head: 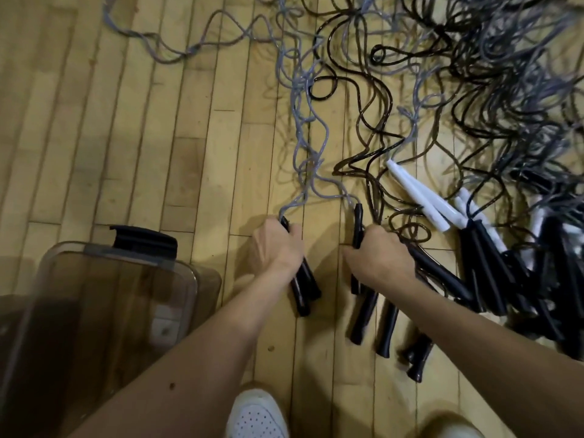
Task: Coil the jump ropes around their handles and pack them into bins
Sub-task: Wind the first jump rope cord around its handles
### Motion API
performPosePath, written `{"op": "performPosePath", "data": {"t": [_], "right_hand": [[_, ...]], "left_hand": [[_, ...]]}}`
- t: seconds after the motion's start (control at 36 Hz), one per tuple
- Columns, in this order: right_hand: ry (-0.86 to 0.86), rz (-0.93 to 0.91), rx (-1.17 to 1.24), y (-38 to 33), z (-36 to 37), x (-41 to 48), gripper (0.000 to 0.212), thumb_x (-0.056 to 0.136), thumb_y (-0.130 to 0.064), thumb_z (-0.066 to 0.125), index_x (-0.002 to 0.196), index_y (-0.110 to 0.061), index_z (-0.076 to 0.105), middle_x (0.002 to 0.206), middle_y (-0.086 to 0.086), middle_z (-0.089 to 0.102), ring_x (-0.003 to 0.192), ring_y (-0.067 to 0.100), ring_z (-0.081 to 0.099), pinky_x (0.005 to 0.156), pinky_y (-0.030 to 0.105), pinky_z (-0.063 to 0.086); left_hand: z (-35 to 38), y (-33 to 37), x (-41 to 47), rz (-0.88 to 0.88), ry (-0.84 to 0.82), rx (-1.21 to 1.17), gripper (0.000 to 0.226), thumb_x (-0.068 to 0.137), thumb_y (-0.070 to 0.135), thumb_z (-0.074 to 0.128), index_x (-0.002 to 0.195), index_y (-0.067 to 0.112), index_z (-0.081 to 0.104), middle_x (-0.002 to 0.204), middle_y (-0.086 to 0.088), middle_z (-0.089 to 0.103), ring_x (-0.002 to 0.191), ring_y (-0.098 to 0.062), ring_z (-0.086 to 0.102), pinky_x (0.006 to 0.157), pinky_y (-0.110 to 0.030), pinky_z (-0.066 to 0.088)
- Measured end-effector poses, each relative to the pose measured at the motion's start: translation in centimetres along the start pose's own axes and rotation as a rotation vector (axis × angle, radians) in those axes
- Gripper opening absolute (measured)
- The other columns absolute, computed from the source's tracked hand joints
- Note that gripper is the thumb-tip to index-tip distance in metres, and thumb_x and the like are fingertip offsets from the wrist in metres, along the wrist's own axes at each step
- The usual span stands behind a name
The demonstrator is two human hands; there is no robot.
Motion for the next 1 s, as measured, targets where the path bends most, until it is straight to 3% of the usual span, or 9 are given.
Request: {"op": "performPosePath", "data": {"t": [0.17,0.33,0.5,0.64,0.72,0.78,0.83,0.92,1.0], "right_hand": [[0.023,0.038,-0.099,1.0,-1.5,-1.2,0.015,0.098,-0.022,0.059,0.097,-0.014,0.046,0.094,0.004,0.051,0.09,0.026,0.055,0.072,0.035,0.046],[-0.024,0.003,-0.036,0.5,-5.9,-5.7,0.021,0.097,-0.019,0.058,0.078,-0.014,0.05,0.079,0.003,0.057,0.068,0.016,0.053,0.057,0.029,0.042],[-0.402,-0.214,0.525,-4.1,-9.8,-14.7,0.038,0.1,-0.039,0.06,0.107,-0.002,0.065,0.099,0.012,0.071,0.079,0.019,0.065,0.067,0.029,0.055],[-0.683,-0.432,0.732,-9.4,-15.7,-26.4,0.069,0.083,-0.063,0.059,0.121,-0.006,0.064,0.115,0.013,0.073,0.097,0.021,0.071,0.085,0.037,0.059],[-0.751,-0.6,0.721,-11.3,-19.7,-34.4,0.042,0.1,-0.042,0.054,0.12,-0.005,0.058,0.109,0.017,0.073,0.098,0.028,0.07,0.089,0.043,0.058],[-0.733,-0.672,0.728,-12.0,-22.7,-39.2,0.028,0.105,-0.032,0.05,0.115,-0.006,0.055,0.091,0.011,0.07,0.085,0.026,0.068,0.076,0.039,0.061],[-0.696,-0.738,0.742,-12.5,-26.0,-44.0,0.023,0.106,-0.031,0.049,0.109,-0.008,0.054,0.08,0.006,0.063,0.074,0.021,0.063,0.062,0.031,0.057],[-0.651,-0.835,0.738,-12.4,-30.3,-51.2,0.02,0.106,-0.032,0.047,0.107,-0.015,0.057,0.074,0.001,0.056,0.067,0.016,0.056,0.062,0.028,0.051],[-0.63,-0.915,0.761,-11.9,-33.3,-57.7,0.021,0.105,-0.033,0.048,0.107,-0.014,0.056,0.072,0.0,0.054,0.063,0.014,0.053,0.061,0.028,0.045]], "left_hand": [[-4.3,0.3,-1.7,0.018,-0.026,0.039,0.029,0.098,0.034,0.052,0.099,0.007,0.06,0.102,-0.016,0.061,0.091,-0.036,0.06,0.069,-0.036,0.044],[-11.6,4.6,-6.8,0.161,-0.077,-0.038,0.029,0.098,0.031,0.05,0.077,0.013,0.056,0.071,-0.005,0.058,0.066,-0.026,0.056,0.063,-0.039,0.048],[-19.9,9.7,-13.5,0.236,-0.031,-0.185,0.037,0.098,0.024,0.053,0.062,0.016,0.046,0.054,0.003,0.046,0.046,-0.009,0.046,0.046,-0.026,0.034],[-27.5,14.6,-20.8,0.352,0.074,-0.33,0.027,0.098,0.029,0.051,0.073,0.018,0.052,0.069,0.0,0.055,0.066,-0.019,0.052,0.065,-0.035,0.042],[-32.5,17.8,-26.1,0.426,0.078,-0.435,0.01,0.096,0.028,0.055,0.087,0.023,0.055,0.083,-0.002,0.061,0.076,-0.018,0.059,0.075,-0.038,0.048],[-36.0,19.9,-29.8,0.497,0.086,-0.479,0.011,0.094,0.028,0.057,0.098,0.018,0.059,0.085,-0.003,0.065,0.075,-0.017,0.063,0.069,-0.035,0.05],[-39.7,21.8,-33.8,0.573,0.081,-0.544,0.023,0.089,0.031,0.06,0.102,0.012,0.061,0.08,-0.007,0.07,0.07,-0.021,0.068,0.063,-0.038,0.056],[-45.2,24.1,-40.8,0.75,0.134,-0.599,0.017,0.094,0.026,0.062,0.097,0.009,0.058,0.067,-0.004,0.062,0.053,-0.017,0.059,0.041,-0.028,0.044],[-49.5,25.4,-47.4,0.906,0.156,-0.626,0.026,0.097,0.036,0.061,0.099,0.01,0.058,0.066,0.001,0.058,0.05,-0.01,0.054,0.039,-0.025,0.039]]}}
Point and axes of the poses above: each hand's wrist, its own x-axis towards the middle knuckle, its own z-axis out of the palm, y = z × x, the point moved 5 cm from there along x, towards the middle knuckle
